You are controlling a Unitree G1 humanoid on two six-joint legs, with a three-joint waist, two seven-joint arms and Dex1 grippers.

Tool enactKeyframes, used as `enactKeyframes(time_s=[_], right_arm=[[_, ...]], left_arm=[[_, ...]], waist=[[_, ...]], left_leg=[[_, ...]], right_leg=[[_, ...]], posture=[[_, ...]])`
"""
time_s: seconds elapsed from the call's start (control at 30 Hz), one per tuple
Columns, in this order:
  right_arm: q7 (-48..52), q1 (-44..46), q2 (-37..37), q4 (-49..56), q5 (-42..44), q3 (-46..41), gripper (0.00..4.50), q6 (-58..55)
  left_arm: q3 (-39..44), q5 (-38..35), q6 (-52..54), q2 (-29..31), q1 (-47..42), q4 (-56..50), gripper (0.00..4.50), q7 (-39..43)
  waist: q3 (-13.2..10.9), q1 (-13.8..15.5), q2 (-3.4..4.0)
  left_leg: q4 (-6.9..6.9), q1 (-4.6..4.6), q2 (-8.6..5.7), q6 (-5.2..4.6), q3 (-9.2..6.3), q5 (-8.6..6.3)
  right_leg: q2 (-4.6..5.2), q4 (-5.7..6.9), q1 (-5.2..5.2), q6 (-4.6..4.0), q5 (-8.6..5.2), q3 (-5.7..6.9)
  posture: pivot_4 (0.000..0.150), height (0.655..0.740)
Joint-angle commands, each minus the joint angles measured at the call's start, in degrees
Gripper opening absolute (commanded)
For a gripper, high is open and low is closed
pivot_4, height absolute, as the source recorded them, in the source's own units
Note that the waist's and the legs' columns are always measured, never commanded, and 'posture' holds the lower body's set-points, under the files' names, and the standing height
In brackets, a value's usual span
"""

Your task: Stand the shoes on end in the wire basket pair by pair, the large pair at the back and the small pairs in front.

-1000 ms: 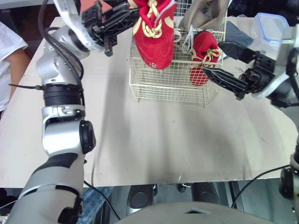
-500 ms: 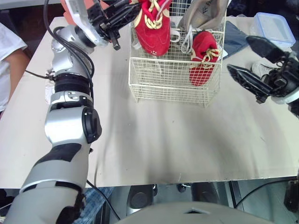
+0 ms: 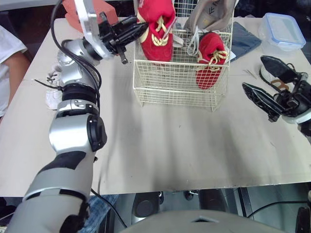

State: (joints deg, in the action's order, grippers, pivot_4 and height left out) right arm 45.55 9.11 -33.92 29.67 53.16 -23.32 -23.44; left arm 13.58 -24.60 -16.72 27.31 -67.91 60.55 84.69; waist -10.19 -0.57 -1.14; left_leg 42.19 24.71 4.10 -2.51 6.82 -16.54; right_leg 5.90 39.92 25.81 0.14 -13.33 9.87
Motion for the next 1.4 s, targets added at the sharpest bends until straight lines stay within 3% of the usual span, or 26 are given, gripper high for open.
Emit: enactKeyframes(time_s=[0.03,0.5,0.57,0.6,0.73,0.77,0.8,0.97,1.2,1.4], right_arm=[[-0.5,-0.1,0.1,2.4,1.5,-0.6,4.46,1.2],[-0.7,1.1,0.1,1.7,1.0,0.5,4.46,1.9],[-0.5,1.2,0.0,1.5,1.0,0.3,4.50,2.0],[-0.4,1.2,-0.1,1.5,0.9,0.3,4.50,2.0],[-0.3,1.2,-0.3,1.2,0.9,0.4,4.50,2.3],[-0.3,1.2,-0.4,1.1,0.8,0.3,4.50,2.3],[-0.2,1.3,-0.5,1.0,0.8,0.3,4.50,2.4],[0.1,1.6,-0.7,0.6,0.5,0.2,4.50,2.6],[0.2,2.1,-0.4,0.2,0.0,1.0,4.50,2.6],[0.6,2.9,-0.3,-0.6,-0.2,1.6,4.50,2.8]], left_arm=[[0.3,0.6,0.4,-0.2,1.3,-0.5,0.51,0.6],[-5.6,5.9,12.0,1.1,8.3,-3.6,0.51,2.1],[-6.2,6.2,12.7,1.1,8.3,-4.0,1.43,1.6],[-6.3,6.2,13.2,1.1,8.2,-4.2,1.68,1.7],[-6.1,5.8,13.6,1.0,8.1,-5.2,3.49,1.1],[-6.2,5.8,13.8,1.1,8.2,-5.5,4.13,0.9],[-6.2,5.7,13.8,1.2,8.3,-6.0,4.44,0.6],[-6.3,6.3,12.9,2.7,10.1,-11.8,4.49,-1.8],[-6.4,4.7,18.0,5.3,14.5,-27.9,4.49,-5.2],[-4.9,4.2,16.5,7.8,15.1,-32.6,4.49,-8.4]], waist=[[0.0,0.0,0.00],[0.2,-0.1,0.16],[0.2,-0.1,0.17],[0.2,-0.1,0.18],[0.2,0.2,0.23],[0.2,0.2,0.24],[0.2,0.2,0.24],[0.3,0.1,0.26],[0.2,-0.2,0.25],[0.2,0.0,0.24]], left_leg=[[0.00,0.00,0.00,0.00,0.00,0.00],[-0.02,-0.20,0.01,0.00,0.04,0.00],[-0.02,-0.27,0.04,-0.01,0.06,0.00],[-0.01,-0.31,0.05,-0.01,0.07,-0.01],[0.00,-0.48,0.07,-0.01,0.05,-0.01],[0.00,-0.64,0.08,-0.01,0.05,-0.01],[-0.01,-0.73,0.10,-0.02,0.05,-0.01],[-0.01,-0.87,0.12,-0.14,0.04,-0.08],[-0.08,-0.82,0.12,-0.03,0.12,-0.02],[-0.15,-0.74,0.11,-0.03,0.14,-0.02]], right_leg=[[0.00,0.00,0.00,0.00,0.00,0.00],[-0.01,0.06,-0.11,0.00,0.00,-0.08],[-0.01,0.05,-0.18,0.01,-0.01,-0.11],[-0.01,0.06,-0.21,0.03,-0.02,-0.12],[-0.01,0.10,-0.38,0.18,-0.11,-0.13],[0.00,0.10,-0.51,0.20,-0.13,-0.13],[0.00,0.10,-0.60,0.20,-0.13,-0.12],[0.01,0.10,-0.69,0.22,-0.15,-0.23],[-0.01,0.05,-0.63,0.03,-0.04,-0.42],[0.00,-0.02,-0.56,0.02,-0.03,-0.44]], posture=[[0.150,0.6860],[0.150,0.6860],[0.150,0.6860],[0.150,0.6860],[0.150,0.6860],[0.150,0.6860],[0.150,0.6860],[0.150,0.6860],[0.150,0.6860],[0.150,0.6860]])
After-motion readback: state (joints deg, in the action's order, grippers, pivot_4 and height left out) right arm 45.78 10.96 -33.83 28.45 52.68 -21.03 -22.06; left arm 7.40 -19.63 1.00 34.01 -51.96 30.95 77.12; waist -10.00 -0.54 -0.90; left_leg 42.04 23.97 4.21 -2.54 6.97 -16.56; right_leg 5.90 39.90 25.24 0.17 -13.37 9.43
